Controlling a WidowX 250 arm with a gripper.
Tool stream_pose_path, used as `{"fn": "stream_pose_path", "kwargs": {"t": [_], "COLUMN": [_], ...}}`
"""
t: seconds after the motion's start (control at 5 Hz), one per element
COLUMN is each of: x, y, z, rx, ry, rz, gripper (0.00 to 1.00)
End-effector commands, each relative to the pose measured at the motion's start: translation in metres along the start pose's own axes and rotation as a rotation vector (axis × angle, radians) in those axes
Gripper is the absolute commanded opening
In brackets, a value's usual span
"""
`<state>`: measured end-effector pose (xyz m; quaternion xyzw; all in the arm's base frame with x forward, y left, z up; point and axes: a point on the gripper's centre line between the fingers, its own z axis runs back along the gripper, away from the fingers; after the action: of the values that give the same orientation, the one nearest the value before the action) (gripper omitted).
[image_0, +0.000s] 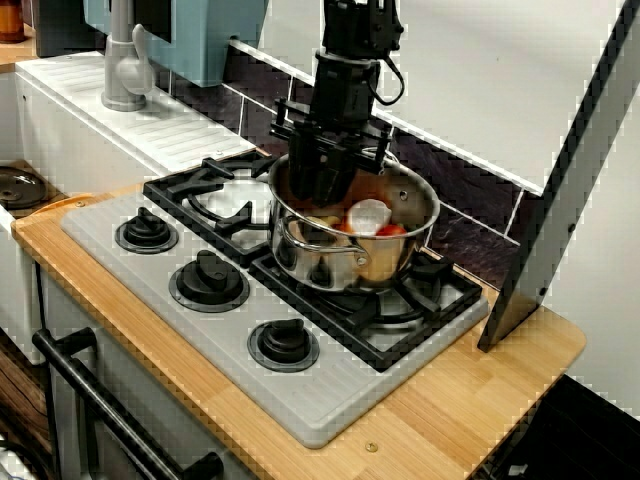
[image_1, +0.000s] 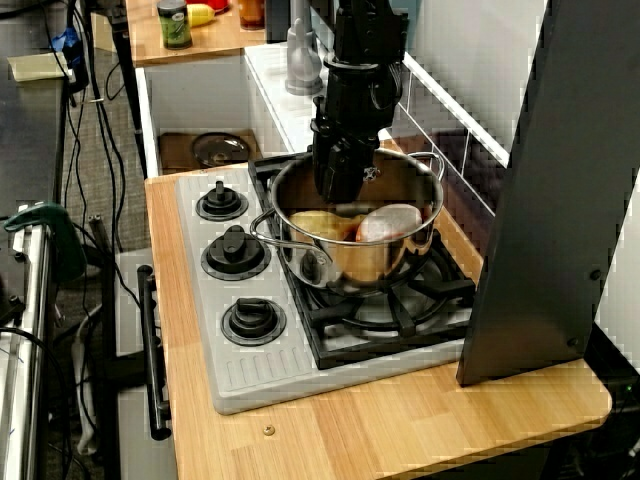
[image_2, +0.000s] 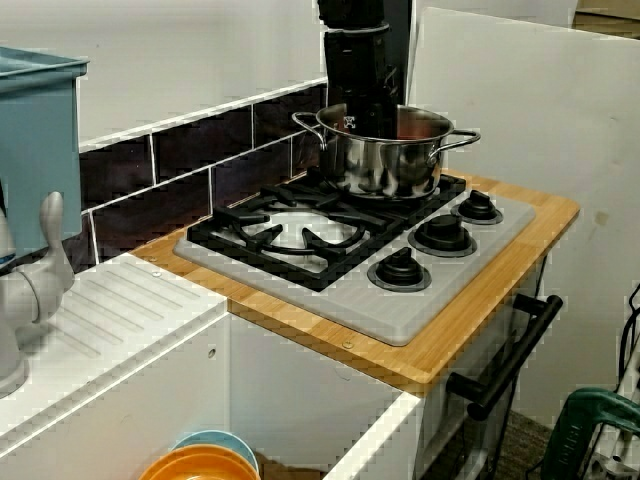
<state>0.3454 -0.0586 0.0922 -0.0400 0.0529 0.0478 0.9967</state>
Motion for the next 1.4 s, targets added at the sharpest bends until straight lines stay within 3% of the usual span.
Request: {"fn": "stream_pose_path", "kwargs": {"t": [0.0,0.2,0.4,0.8,1.2], "x": [0.004,0.007,0.009,0.007,0.008], "y": [0.036,0.066,0.088,0.103,0.105], "z": [0.008,0.007,0.016,0.029,0.030], "rx": [0.040,0.036,-0.021,-0.071,-0.074], "ry": [-0.087,-0.103,-0.083,-0.079,-0.078], "rz": [0.012,0.049,0.055,0.063,0.069], "gripper": [0.00,0.00,0.00,0.00,0.00]}}
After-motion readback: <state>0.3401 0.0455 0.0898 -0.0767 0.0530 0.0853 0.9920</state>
